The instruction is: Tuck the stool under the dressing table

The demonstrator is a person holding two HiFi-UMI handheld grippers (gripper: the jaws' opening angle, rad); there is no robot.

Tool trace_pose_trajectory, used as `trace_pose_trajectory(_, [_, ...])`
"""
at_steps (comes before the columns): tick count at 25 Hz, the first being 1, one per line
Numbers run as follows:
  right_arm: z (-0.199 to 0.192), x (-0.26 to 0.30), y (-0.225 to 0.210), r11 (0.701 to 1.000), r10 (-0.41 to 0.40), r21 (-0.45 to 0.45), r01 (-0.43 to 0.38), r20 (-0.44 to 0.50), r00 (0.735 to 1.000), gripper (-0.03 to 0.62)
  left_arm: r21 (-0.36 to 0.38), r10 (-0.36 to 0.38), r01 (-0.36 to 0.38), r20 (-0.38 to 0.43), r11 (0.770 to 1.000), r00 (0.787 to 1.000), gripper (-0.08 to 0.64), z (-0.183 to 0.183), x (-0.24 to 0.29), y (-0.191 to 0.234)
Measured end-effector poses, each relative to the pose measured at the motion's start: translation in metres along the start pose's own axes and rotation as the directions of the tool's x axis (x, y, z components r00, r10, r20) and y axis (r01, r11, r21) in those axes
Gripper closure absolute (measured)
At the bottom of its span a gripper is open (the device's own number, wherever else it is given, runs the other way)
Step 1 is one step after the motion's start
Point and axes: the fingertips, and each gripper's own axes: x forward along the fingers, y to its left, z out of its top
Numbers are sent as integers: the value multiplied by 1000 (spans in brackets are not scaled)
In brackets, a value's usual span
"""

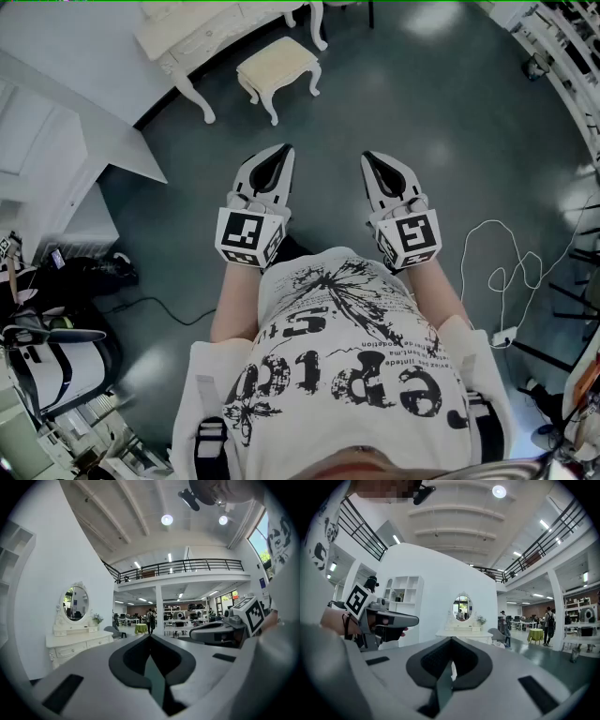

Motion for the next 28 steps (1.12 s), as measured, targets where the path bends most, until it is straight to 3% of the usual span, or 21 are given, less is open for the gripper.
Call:
trace_pose_trajectory(17, [-21, 22, -27, 995, -49, 81, 51, -28, 998, 575, -19, -18, 17, -43, 1000, 999, 539, -20, 24, 16])
trace_pose_trajectory(28, [-40, 85, -65, 996, -47, 73, 52, -79, 996, 575, -60, -17, 12, -94, 998, 995, 540, -47, 86, 64])
